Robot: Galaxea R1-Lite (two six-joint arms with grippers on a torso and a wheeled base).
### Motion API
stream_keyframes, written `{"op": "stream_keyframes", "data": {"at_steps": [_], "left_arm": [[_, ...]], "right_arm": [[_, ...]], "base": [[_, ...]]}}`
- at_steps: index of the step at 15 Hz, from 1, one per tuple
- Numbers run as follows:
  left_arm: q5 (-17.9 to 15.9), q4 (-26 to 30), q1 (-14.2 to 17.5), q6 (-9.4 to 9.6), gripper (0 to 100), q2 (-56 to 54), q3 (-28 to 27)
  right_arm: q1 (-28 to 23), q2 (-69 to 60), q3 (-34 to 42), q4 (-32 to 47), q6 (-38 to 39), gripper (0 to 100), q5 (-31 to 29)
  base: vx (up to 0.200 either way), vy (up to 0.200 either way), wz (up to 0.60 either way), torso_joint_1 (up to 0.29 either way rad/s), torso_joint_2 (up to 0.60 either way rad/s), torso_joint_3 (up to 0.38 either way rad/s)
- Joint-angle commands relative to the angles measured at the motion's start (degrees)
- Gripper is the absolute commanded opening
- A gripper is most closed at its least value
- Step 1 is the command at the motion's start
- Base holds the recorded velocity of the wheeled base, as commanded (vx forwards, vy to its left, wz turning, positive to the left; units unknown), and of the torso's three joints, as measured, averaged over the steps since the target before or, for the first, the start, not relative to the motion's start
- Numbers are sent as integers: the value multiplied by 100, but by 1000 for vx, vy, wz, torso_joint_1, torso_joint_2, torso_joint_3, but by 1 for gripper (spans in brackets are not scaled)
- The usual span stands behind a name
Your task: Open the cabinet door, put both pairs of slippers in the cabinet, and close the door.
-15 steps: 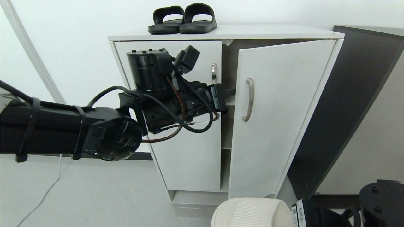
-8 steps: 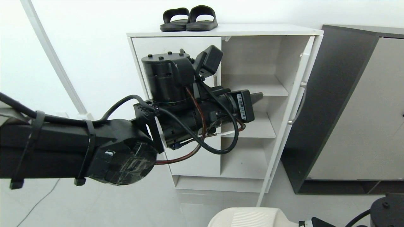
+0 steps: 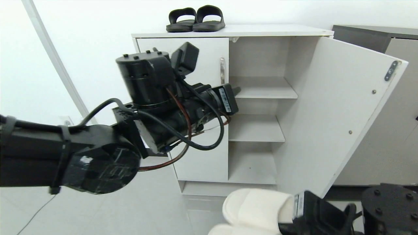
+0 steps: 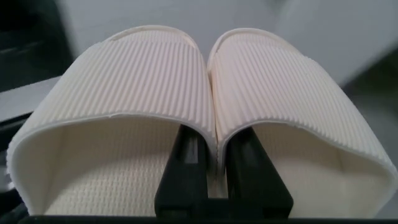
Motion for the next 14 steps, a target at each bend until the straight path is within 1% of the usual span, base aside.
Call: {"op": "stream_keyframes", "data": {"at_steps": [1, 2, 3, 4, 5, 6, 7, 8, 9, 10, 11, 12, 13, 14], "left_arm": [[589, 149, 205, 32, 0, -833, 494], [950, 447, 337, 146, 0, -1299, 758], [1099, 632, 390, 234, 0, -1510, 863], [1644, 1388, 557, 586, 0, -2249, 1127], [2066, 1994, 566, 735, 0, -2802, 1232], [2505, 2495, 609, 761, 0, -3374, 1408], [2628, 2838, 961, 885, 0, -3927, 1619], [2646, 3111, 1603, 1139, 0, -4463, 1900], [2664, 3198, 1937, 1219, 0, -4762, 2076], [2725, 3295, 2552, 1245, 0, -5588, 2471], [2892, 3524, 3044, 1245, 0, -6089, 2753], [2918, 3726, 3440, 1254, 0, -6476, 3008], [2883, 3831, 3782, 1245, 0, -6924, 3412], [2857, 3831, 3941, 1254, 0, -7197, 3772]], "right_arm": [[-294, 460, -560, -1, 383, 0, -693], [-294, 635, -868, 8, 717, 0, -1123], [-303, 714, -991, 8, 787, 0, -1343], [-426, 1031, -1395, 17, 849, 0, -2152], [-488, 1277, -1685, -1, 884, 0, -2714], [-514, 1444, -1905, -1, 1024, 0, -3066], [-523, 1558, -2063, -1, 1147, 0, -3241], [-532, 1585, -2133, -1, 1200, 0, -3408], [-549, 1602, -2160, -1, 1200, 0, -3514], [-549, 1637, -2221, -1, 1200, 0, -3610], [-549, 1646, -2230, -1, 1200, 0, -3681], [-549, 1690, -2239, -1, 1200, 0, -3698], [-541, 1708, -2239, -1, 1200, 0, -3698], [-532, 1734, -2239, -9, 1200, 0, -3698]], "base": [[0, 0, 0, 0, 0, 0], [0, 0, 0, 0, 0, 0], [0, 0, 0, 0, 0, 0], [0, 0, 0, 0, 0, 0], [0, 0, 0, 0, 0, 0], [0, 0, 0, 0, 0, 0], [0, 0, 0, 0, 0, 0], [0, 0, 0, 0, 0, 0], [0, 0, 0, 0, 0, 0], [0, 0, 0, 0, 0, 0], [0, 0, 0, 0, 0, 0], [0, 0, 0, 0, 0, 0], [0, 0, 0, 0, 0, 0], [0, 0, 0, 0, 0, 0]]}}
